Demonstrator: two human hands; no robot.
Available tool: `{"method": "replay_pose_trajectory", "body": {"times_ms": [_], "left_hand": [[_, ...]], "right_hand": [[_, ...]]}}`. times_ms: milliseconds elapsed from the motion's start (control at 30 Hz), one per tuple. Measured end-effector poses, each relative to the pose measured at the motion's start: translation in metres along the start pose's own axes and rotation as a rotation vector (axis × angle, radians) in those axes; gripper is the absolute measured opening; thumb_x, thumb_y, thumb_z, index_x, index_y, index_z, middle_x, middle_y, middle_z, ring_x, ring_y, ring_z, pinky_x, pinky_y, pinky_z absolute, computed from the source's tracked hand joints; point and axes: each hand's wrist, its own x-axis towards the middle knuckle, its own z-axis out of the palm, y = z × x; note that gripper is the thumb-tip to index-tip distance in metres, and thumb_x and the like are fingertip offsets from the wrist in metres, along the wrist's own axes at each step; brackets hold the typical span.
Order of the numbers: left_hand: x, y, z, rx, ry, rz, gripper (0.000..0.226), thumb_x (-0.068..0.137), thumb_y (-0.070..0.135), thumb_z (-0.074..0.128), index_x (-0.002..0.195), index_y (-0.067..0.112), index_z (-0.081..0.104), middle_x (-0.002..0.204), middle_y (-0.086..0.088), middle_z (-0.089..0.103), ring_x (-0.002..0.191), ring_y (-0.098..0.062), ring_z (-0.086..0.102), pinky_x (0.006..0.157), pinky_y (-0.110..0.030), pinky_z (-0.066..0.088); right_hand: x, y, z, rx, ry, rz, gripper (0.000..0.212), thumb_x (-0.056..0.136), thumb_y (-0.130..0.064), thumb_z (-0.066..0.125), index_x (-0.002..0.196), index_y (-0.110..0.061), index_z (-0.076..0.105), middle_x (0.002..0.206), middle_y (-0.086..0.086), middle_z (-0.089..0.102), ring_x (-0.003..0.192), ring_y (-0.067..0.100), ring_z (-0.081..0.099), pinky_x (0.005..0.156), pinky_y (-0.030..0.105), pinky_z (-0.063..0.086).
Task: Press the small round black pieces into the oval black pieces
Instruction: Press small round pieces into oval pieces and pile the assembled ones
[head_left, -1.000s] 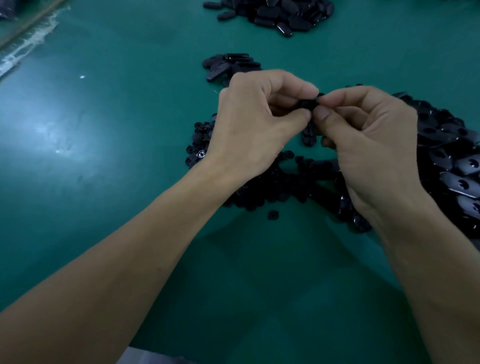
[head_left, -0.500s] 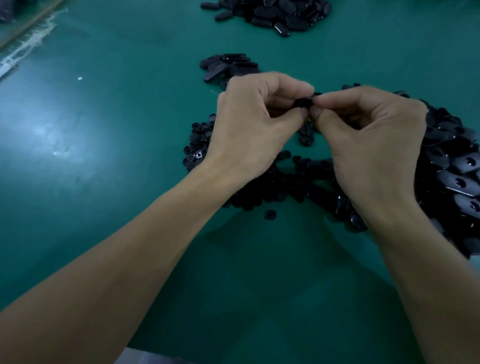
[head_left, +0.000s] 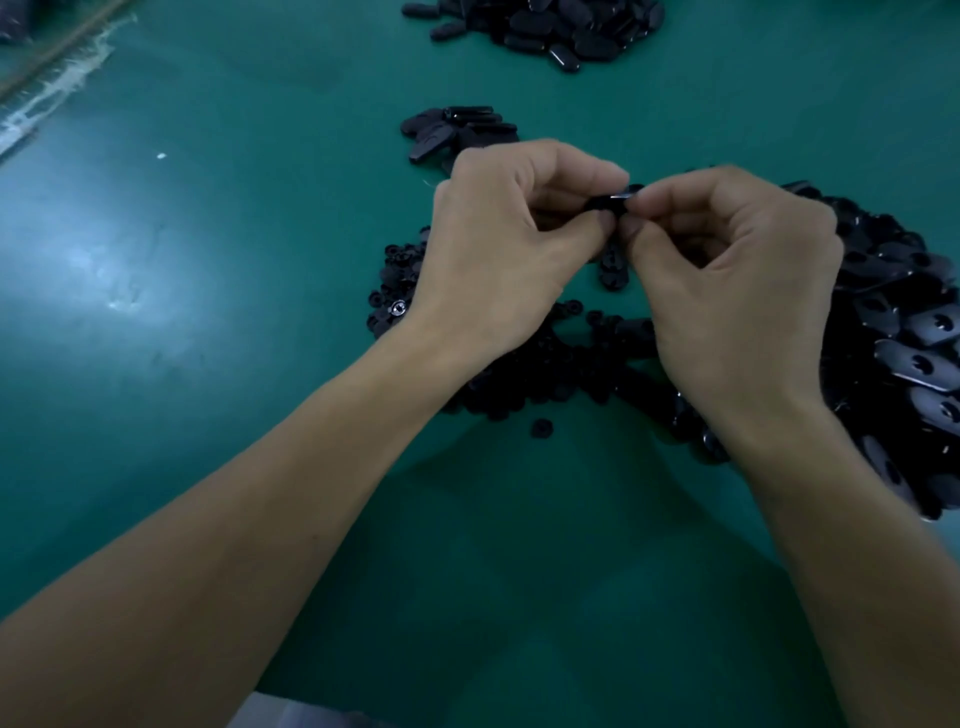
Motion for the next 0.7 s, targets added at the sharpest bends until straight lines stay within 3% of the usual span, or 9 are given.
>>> {"method": "replay_pose_trajectory", "body": {"times_ms": [133, 467, 600, 700], "left_hand": [[-0.001, -0.001, 0.001, 0.044, -0.002, 0.041, 0.027, 0.082, -0.003, 0.073, 0.091, 0.022, 0.073, 0.083, 0.009, 0.075, 0.079, -0.005, 0.073, 0.079, -0.024, 0.059], [-0.002, 0.000, -0.001, 0.189, 0.051, 0.110, 0.022, 0.083, 0.002, 0.073, 0.098, 0.017, 0.079, 0.084, 0.017, 0.073, 0.078, 0.005, 0.070, 0.080, -0.018, 0.057], [0.000, 0.000, -0.004, 0.230, 0.061, 0.128, 0.018, 0.085, 0.009, 0.076, 0.101, 0.016, 0.079, 0.085, 0.015, 0.074, 0.079, 0.006, 0.070, 0.080, -0.019, 0.057], [0.001, -0.001, -0.004, 0.262, 0.065, 0.131, 0.016, 0.085, 0.009, 0.074, 0.098, 0.018, 0.079, 0.084, 0.015, 0.074, 0.078, 0.005, 0.069, 0.080, -0.023, 0.058]], "right_hand": [[0.000, -0.001, 0.000, -0.023, 0.000, -0.008, 0.017, 0.088, -0.013, 0.070, 0.092, -0.030, 0.068, 0.081, -0.026, 0.064, 0.075, -0.003, 0.067, 0.072, 0.013, 0.052], [-0.004, -0.009, 0.000, -0.074, -0.013, 0.015, 0.023, 0.090, -0.019, 0.071, 0.087, -0.035, 0.055, 0.079, -0.023, 0.063, 0.079, -0.003, 0.067, 0.074, 0.024, 0.056], [-0.005, -0.013, 0.000, -0.077, -0.035, 0.009, 0.035, 0.091, -0.017, 0.070, 0.081, -0.042, 0.048, 0.082, -0.020, 0.066, 0.082, 0.000, 0.068, 0.076, 0.031, 0.057], [-0.005, -0.012, -0.001, -0.065, -0.067, -0.012, 0.034, 0.090, -0.014, 0.068, 0.083, -0.040, 0.050, 0.078, -0.022, 0.067, 0.076, 0.000, 0.069, 0.071, 0.028, 0.057]]}}
